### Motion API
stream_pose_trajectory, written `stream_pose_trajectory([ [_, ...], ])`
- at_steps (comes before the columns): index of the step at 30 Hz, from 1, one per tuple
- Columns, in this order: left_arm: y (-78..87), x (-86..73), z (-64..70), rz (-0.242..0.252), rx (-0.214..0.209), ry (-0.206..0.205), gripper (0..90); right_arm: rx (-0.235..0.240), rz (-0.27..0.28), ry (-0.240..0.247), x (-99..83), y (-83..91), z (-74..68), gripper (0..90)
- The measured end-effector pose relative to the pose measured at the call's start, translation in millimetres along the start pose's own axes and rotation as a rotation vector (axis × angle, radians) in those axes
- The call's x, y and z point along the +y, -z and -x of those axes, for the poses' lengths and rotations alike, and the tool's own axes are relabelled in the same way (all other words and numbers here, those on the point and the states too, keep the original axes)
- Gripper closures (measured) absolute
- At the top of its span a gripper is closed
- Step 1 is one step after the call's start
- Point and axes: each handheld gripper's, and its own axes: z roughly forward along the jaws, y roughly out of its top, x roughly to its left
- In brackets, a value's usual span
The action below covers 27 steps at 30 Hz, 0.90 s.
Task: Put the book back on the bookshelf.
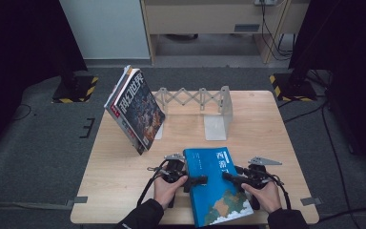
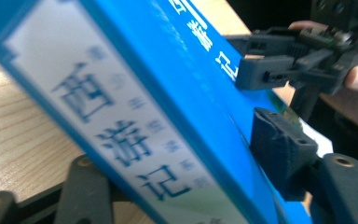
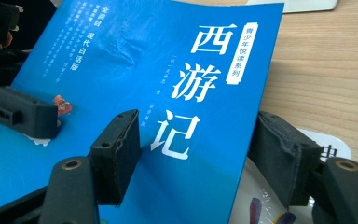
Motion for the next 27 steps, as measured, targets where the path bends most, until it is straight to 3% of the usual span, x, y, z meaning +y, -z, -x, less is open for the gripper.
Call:
stream_pose_trajectory([
  [7, 3.0, 2.6, 2.5, 0.017, -0.01, 0.024, 45.1, 0.011, -0.001, -0.02, -0.2, 1.6, 2.8, 31.1],
  [12, 6.8, 11.3, 8.8, 0.023, 0.0, -0.009, 48.1, 0.038, 0.007, -0.04, 1.6, 2.7, 4.6, 30.8],
  [20, 23.7, 22.2, 11.9, 0.086, 0.005, -0.028, 54.4, 0.106, 0.048, -0.071, 3.9, 1.1, 1.9, 30.9],
  [27, 21.5, 22.4, 14.1, 0.087, 0.025, -0.039, 53.7, 0.095, 0.034, -0.102, 6.4, 3.2, 3.1, 37.1],
])
